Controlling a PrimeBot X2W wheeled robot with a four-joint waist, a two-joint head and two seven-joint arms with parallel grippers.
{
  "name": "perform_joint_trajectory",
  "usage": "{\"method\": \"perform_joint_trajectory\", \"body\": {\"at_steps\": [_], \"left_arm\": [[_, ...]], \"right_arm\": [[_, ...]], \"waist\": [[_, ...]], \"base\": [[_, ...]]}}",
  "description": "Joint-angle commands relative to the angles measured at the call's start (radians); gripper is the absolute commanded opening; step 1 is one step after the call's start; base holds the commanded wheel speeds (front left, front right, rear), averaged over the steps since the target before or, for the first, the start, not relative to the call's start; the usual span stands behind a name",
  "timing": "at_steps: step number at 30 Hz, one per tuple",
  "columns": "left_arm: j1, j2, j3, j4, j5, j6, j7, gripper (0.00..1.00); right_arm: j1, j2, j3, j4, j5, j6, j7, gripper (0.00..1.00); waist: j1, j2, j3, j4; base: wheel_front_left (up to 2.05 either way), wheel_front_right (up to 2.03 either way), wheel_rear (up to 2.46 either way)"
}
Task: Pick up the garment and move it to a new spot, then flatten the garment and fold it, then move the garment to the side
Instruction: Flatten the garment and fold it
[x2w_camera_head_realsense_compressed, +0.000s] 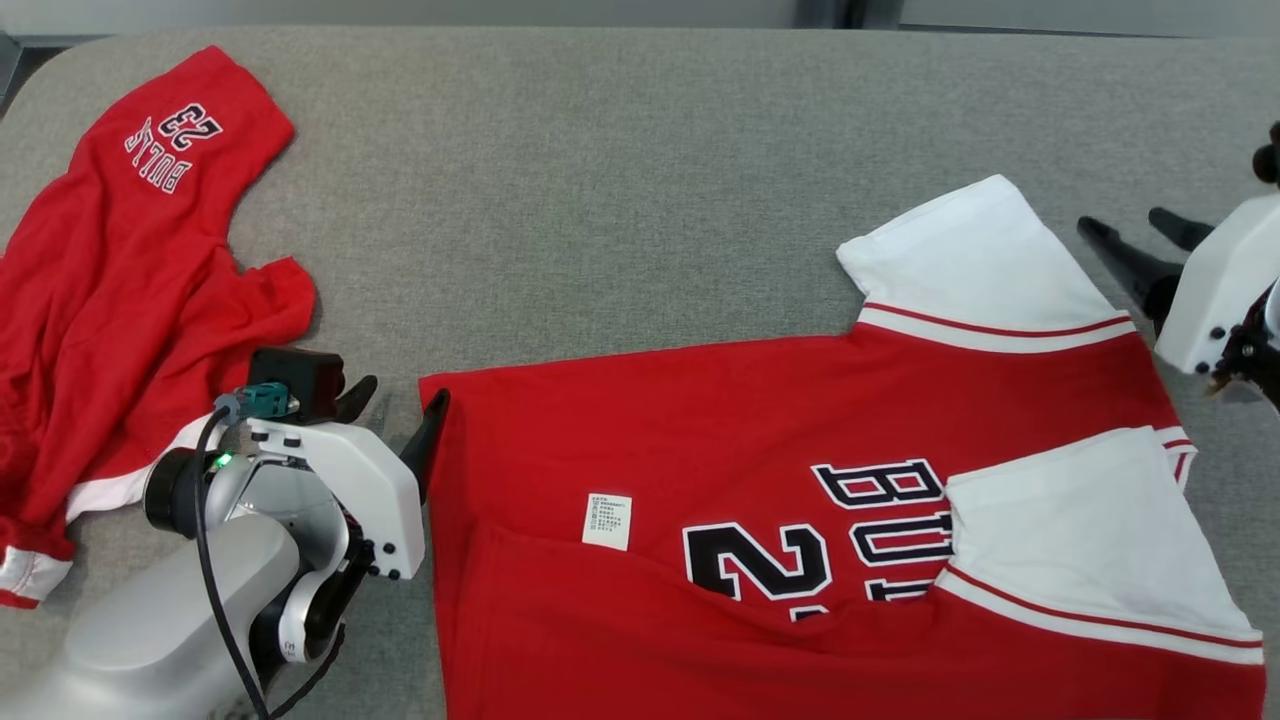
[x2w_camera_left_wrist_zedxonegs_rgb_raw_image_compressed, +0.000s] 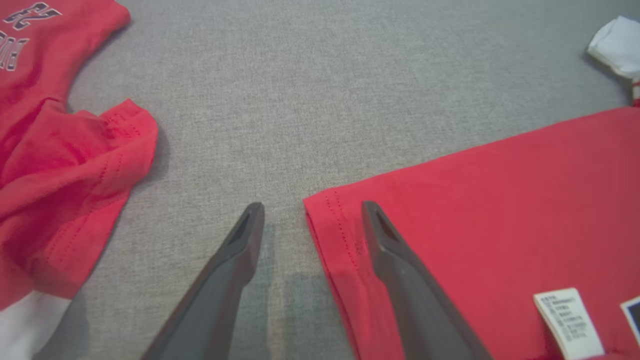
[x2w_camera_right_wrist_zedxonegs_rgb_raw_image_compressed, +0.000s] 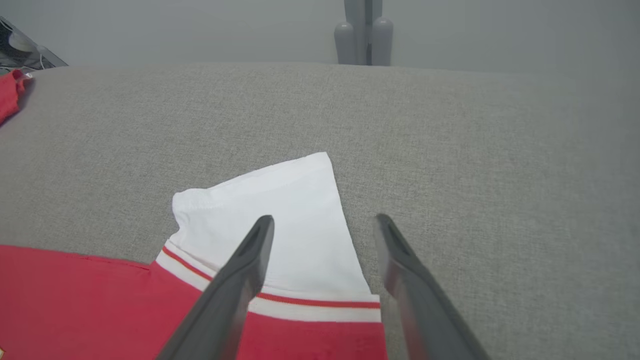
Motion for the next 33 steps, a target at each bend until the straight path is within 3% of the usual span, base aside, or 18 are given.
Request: {"method": "perform_joint_trajectory", "body": {"at_steps": [1,16,29,30,31,32,33], "left_arm": [[-0.027,-0.008,0.002,0.010,0.008,-0.006,0.005,1.00],[-0.106,-0.059,0.001,0.035,0.035,-0.046,-0.007,1.00],[-0.116,-0.085,-0.020,0.048,0.026,-0.085,0.012,1.00],[-0.117,-0.088,-0.022,0.046,0.025,-0.088,0.016,1.00],[-0.118,-0.089,-0.024,0.044,0.024,-0.093,0.021,1.00],[-0.118,-0.090,-0.026,0.042,0.023,-0.094,0.022,1.00],[-0.117,-0.090,-0.027,0.042,0.022,-0.096,0.025,1.00]], "right_arm": [[-0.047,-0.014,0.020,0.036,0.014,0.000,-0.022,1.00],[-0.278,-0.045,0.208,0.302,0.131,0.000,-0.138,1.00],[-0.316,-0.035,0.345,0.365,0.247,0.000,-0.114,1.00],[-0.318,-0.035,0.351,0.366,0.254,0.000,-0.115,0.78],[-0.321,-0.037,0.361,0.367,0.261,0.000,-0.118,0.48],[-0.323,-0.039,0.371,0.368,0.268,0.000,-0.121,0.36],[-0.325,-0.040,0.378,0.370,0.274,0.000,-0.125,0.13]], "waist": [[0.0000,0.0000,0.030,0.026],[0.0000,0.0000,0.138,0.087],[0.0000,0.0000,0.140,0.078],[0.0000,0.0000,0.141,0.077],[0.0000,0.0000,0.142,0.077],[0.0000,0.0000,0.143,0.077],[0.0000,0.0000,0.143,0.076]], "base": [[0.00,0.00,0.00],[0.00,0.00,0.00],[0.00,0.00,0.00],[0.00,0.00,0.00],[0.00,0.00,0.00],[0.00,0.00,0.00],[0.00,0.00,0.00]]}}
